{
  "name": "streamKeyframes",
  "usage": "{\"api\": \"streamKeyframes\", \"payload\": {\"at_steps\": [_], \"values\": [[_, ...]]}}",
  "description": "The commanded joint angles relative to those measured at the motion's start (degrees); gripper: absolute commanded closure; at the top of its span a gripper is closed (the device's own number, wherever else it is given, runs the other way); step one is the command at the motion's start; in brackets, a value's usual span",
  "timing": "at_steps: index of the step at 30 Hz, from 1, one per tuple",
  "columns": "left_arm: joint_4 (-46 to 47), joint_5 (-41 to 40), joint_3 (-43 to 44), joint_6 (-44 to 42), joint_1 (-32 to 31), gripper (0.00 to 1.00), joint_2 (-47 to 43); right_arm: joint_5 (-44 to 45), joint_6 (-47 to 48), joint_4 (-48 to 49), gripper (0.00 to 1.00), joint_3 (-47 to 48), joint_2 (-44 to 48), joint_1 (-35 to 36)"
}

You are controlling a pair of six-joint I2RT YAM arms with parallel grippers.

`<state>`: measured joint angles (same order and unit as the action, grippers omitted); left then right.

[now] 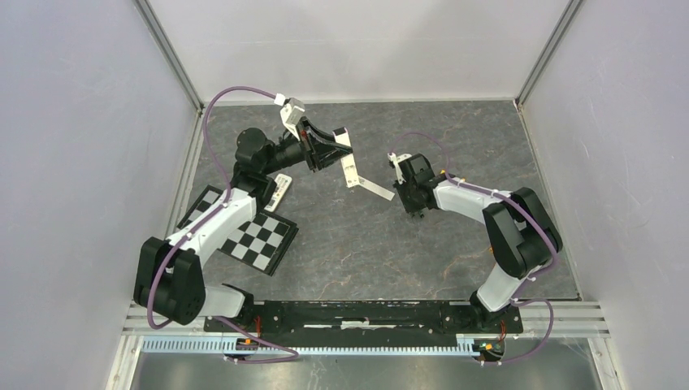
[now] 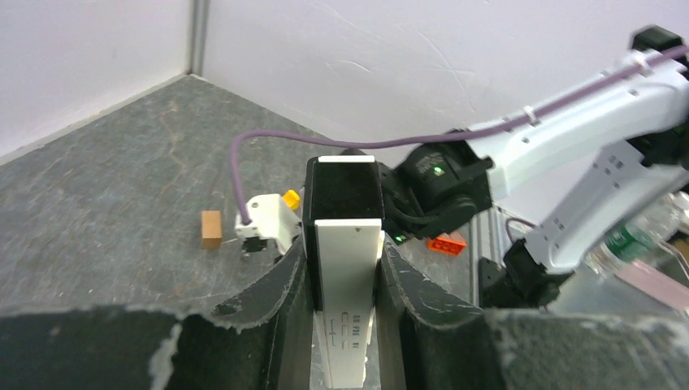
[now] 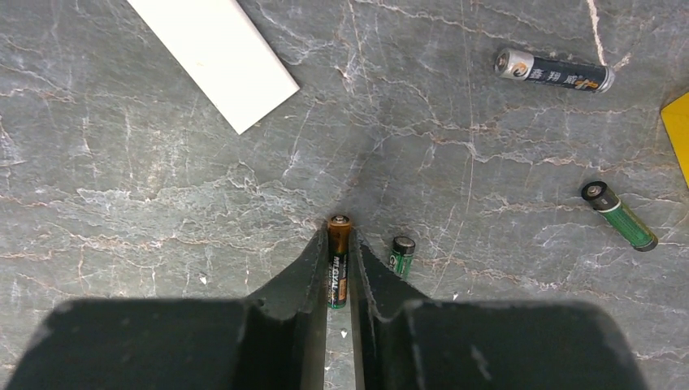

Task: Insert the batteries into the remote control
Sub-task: Pick up the battery from the center of the board, then load the battery into the remote control.

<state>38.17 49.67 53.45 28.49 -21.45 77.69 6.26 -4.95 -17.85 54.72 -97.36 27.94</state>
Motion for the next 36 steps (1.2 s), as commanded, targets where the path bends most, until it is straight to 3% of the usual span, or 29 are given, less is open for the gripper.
{"api": "streamKeyframes", "payload": {"at_steps": [1, 6, 15, 24, 36], "values": [[-1.43, -9.43, -1.03, 1.82, 0.2, 0.81, -1.85, 0.8, -0.99, 2.38, 0.85, -1.52, 0.49, -0.27], [-2.48, -17.32, -3.98, 6.45, 0.19, 0.81, -1.98, -0.18, -2.29, 5.79, 0.89, -3.83, 3.72, -0.26], [2.71, -23.95, -10.71, 19.87, 0.1, 0.85, 1.08, -8.65, -6.26, 17.35, 0.9, -9.26, 17.92, -0.23], [9.75, -22.13, -11.5, 32.68, 0.0, 0.86, 4.98, -20.96, -16.4, 35.81, 0.9, -11.99, 29.5, 2.58], [12.41, -20.84, -11.81, 35.56, -0.3, 0.85, 4.55, -22.98, -19.66, 44.13, 0.9, -7.39, 28.1, 9.96]]}}
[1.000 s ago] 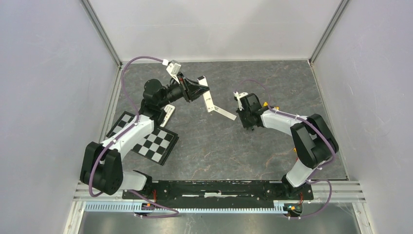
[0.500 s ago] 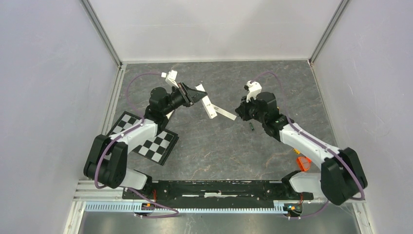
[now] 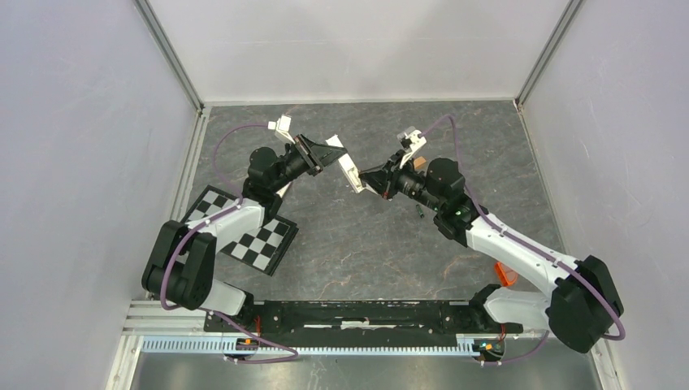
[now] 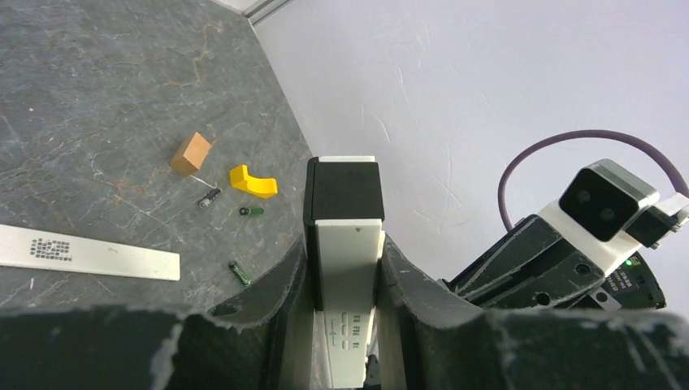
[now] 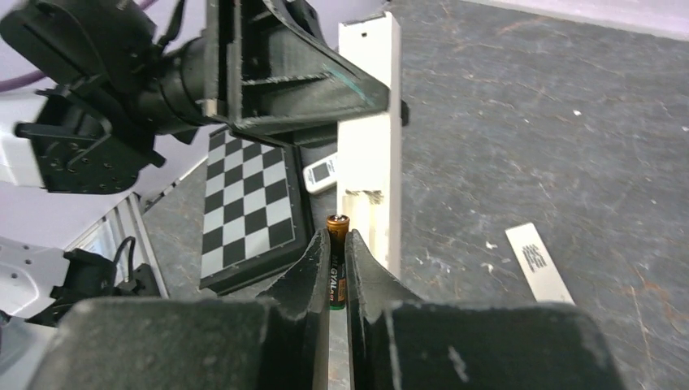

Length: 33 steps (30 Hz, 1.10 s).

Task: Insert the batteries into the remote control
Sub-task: Load the battery into the remote control.

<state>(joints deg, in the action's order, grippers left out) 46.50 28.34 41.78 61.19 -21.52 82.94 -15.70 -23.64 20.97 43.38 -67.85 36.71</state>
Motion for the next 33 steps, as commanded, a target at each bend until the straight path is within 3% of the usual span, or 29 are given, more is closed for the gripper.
{"api": "streamKeyframes", "payload": {"at_steps": [1, 20, 33], "values": [[3.93, 0.61, -0.18, 2.87, -0.21, 0.85, -0.83, -1.17, -0.69, 5.61, 0.9, 4.37, -1.81, 1.53], [9.02, 5.19, 1.88, 10.85, -0.14, 0.85, 3.63, 3.05, 7.88, 4.34, 0.89, 6.4, -5.07, 2.93], [11.95, 4.71, 1.77, 13.82, -0.02, 0.85, 4.52, 0.39, 8.38, 3.43, 0.88, 5.21, -5.39, 2.92]]}}
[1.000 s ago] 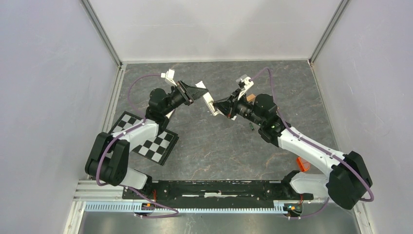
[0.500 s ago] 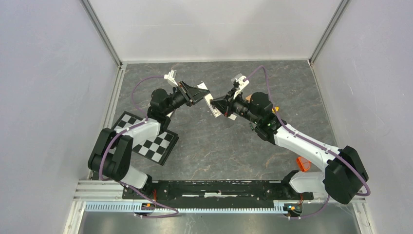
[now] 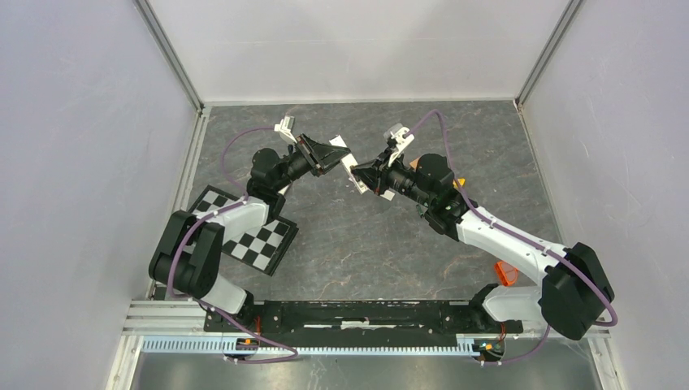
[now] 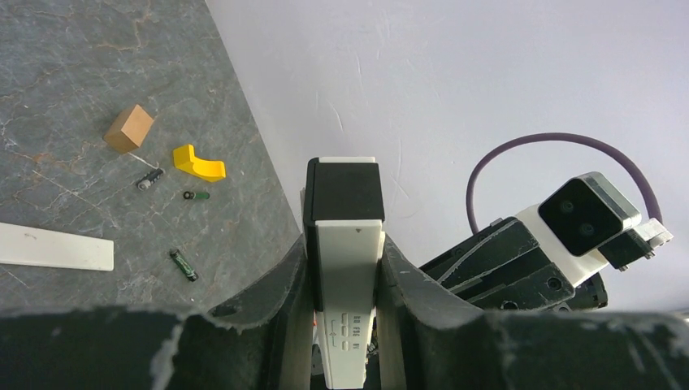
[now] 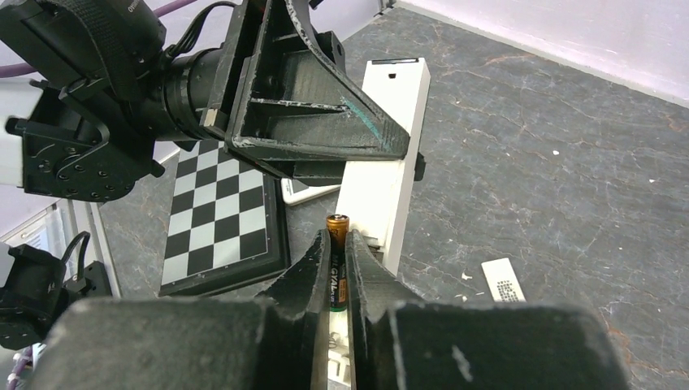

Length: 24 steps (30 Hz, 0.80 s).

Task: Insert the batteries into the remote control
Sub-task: Load the battery into the remote control.

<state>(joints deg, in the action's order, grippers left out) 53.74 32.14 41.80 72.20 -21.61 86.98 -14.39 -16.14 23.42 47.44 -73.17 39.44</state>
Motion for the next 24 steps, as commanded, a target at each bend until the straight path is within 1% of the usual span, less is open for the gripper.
{"api": "streamKeyframes", "payload": {"at_steps": [1, 5, 10, 15, 19, 21, 22, 24], "values": [[4.71, 0.75, 1.71, 2.81, 0.09, 0.85, 0.53, -1.07, 0.9, 0.7, 0.87, 1.16, -0.09, 0.2], [4.71, 0.47, 1.62, 2.86, 0.24, 0.85, 0.23, -1.43, 0.72, -0.99, 0.83, 1.17, 0.5, 0.19], [4.54, 0.53, 1.54, 3.06, 0.35, 0.85, -0.32, -0.95, 0.48, -2.42, 0.75, 1.04, 1.85, 0.15], [3.6, 0.3, 1.31, 2.28, 0.63, 0.85, -0.88, -0.26, -0.14, -3.8, 0.62, 2.22, 2.91, 0.19], [3.19, 0.05, 1.18, 1.34, 0.83, 0.85, -1.15, 1.89, -0.8, -7.0, 0.53, 4.74, 3.58, 0.11], [2.83, 0.02, 1.35, 0.44, 1.0, 0.85, -1.27, 2.27, -1.86, -8.17, 0.46, 5.75, 3.99, -0.13], [2.78, -0.09, 1.35, 0.04, 1.04, 0.85, -1.33, 2.33, -2.49, -8.56, 0.39, 6.15, 4.26, -0.31], [2.61, -0.39, 1.37, -0.85, 1.15, 0.85, -1.61, 3.33, -4.73, -9.08, 0.19, 6.22, 5.62, -0.46]]}}
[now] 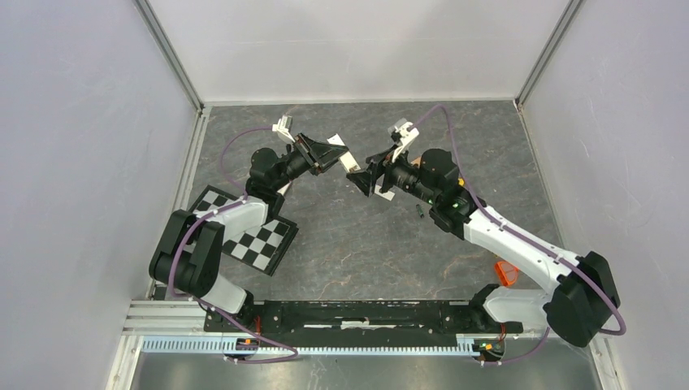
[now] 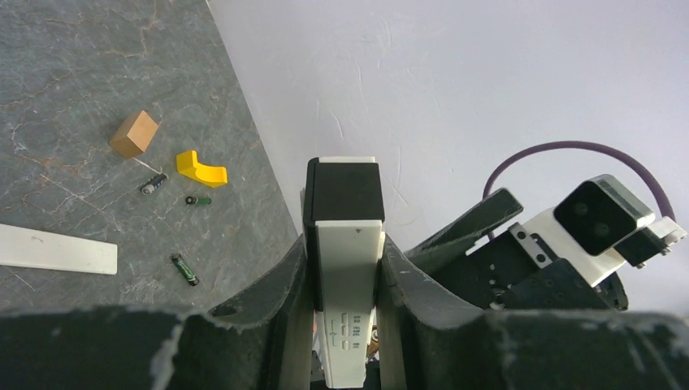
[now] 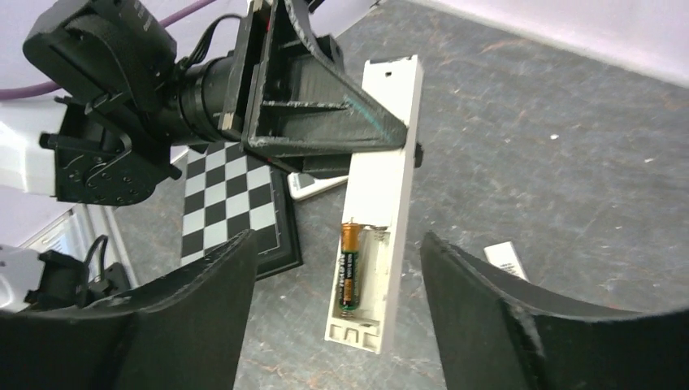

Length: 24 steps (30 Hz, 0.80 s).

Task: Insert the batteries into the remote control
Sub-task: Load the battery into the remote control.

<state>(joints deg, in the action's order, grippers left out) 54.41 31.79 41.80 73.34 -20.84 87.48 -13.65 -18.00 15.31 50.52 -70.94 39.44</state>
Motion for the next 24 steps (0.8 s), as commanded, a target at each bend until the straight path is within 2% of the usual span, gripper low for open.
{"api": "streamKeyframes", "payload": {"at_steps": [1, 2, 7, 13, 19, 24], "values": [[2.05, 0.07, 1.32, -2.28, 0.37, 0.85, -2.29, 4.3, -4.51, -1.77, 0.1, 3.26, 4.02, -0.55], [2.46, 0.1, 1.23, -2.62, 0.37, 0.86, -2.4, 6.25, -7.03, -3.7, 0.03, 3.79, 4.57, -0.76], [3.51, -0.88, -0.52, -3.85, 0.36, 0.86, -4.0, 10.57, -20.71, -9.43, 0.02, 4.31, 5.34, -1.11], [5.41, -1.86, -1.05, -3.61, 0.37, 0.86, -4.44, 9.52, -46.96, 6.69, 0.02, -9.7, 8.39, -1.14], [4.94, -2.48, -1.25, -3.45, 0.36, 0.86, -5.5, 10.54, -54.1, 9.59, 0.02, -10.7, 7.3, -0.99], [4.11, -2.61, -0.81, -3.2, 0.36, 0.86, -5.9, 6.54, -56.97, 8.42, 0.02, -7.65, 2.13, -0.9]]}}
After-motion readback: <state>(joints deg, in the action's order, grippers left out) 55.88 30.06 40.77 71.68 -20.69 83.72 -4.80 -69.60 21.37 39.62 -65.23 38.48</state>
